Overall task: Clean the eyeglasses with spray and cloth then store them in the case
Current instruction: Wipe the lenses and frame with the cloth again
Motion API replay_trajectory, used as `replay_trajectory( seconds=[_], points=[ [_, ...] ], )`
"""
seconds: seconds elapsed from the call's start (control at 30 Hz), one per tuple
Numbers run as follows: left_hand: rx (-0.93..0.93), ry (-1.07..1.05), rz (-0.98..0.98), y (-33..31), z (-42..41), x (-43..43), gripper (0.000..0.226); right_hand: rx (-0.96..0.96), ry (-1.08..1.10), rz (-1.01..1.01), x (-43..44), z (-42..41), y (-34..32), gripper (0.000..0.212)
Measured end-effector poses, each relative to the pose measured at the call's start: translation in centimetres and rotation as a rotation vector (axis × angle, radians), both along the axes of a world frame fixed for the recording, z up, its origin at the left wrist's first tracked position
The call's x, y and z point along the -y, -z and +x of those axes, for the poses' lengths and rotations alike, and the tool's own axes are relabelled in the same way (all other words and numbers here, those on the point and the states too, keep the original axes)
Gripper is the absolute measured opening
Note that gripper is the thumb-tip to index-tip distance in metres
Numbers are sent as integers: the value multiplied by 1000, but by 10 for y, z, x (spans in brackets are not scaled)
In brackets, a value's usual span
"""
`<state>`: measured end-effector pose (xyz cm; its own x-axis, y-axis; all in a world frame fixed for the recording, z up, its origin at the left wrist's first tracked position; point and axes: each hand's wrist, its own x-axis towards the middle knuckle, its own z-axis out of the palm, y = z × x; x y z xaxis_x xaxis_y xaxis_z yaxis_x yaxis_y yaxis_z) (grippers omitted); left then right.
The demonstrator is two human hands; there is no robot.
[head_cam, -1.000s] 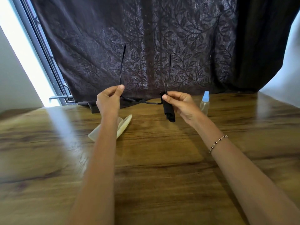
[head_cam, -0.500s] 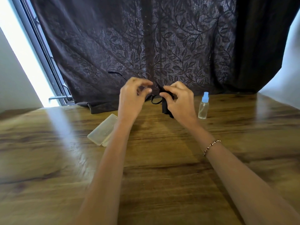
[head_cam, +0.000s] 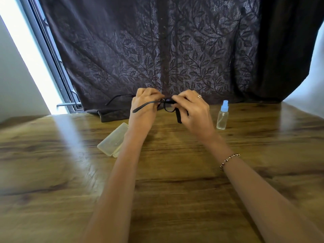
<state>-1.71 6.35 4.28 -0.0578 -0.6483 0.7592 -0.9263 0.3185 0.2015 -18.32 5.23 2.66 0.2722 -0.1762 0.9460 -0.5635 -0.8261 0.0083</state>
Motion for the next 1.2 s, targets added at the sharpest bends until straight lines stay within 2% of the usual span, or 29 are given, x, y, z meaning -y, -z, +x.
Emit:
replay_trajectory(
  seconds=[0.1,0.33,0.57,0.73,0.93,1.2],
  points=[
    [-103,-92,26,6,3,0,21,77,-56,36,2,-2,-2,15],
    [226,-210,14,6,0,-3,18,161,-115,147,2,2,-2,17],
    [390,-271,79,19,-5,-6,20,-119,-55,141,1,0,2,18],
    [382,-289,124,27,-7,-3,20,-241,-29,32,-12,4,-6,23],
    [363,-365,89,28,-6,1,14,-235,-87,-109,-33,22,-11,21],
    [381,-295,104,21,-11,-3,21,-177,58,126,-3,3,6,19]
  ],
)
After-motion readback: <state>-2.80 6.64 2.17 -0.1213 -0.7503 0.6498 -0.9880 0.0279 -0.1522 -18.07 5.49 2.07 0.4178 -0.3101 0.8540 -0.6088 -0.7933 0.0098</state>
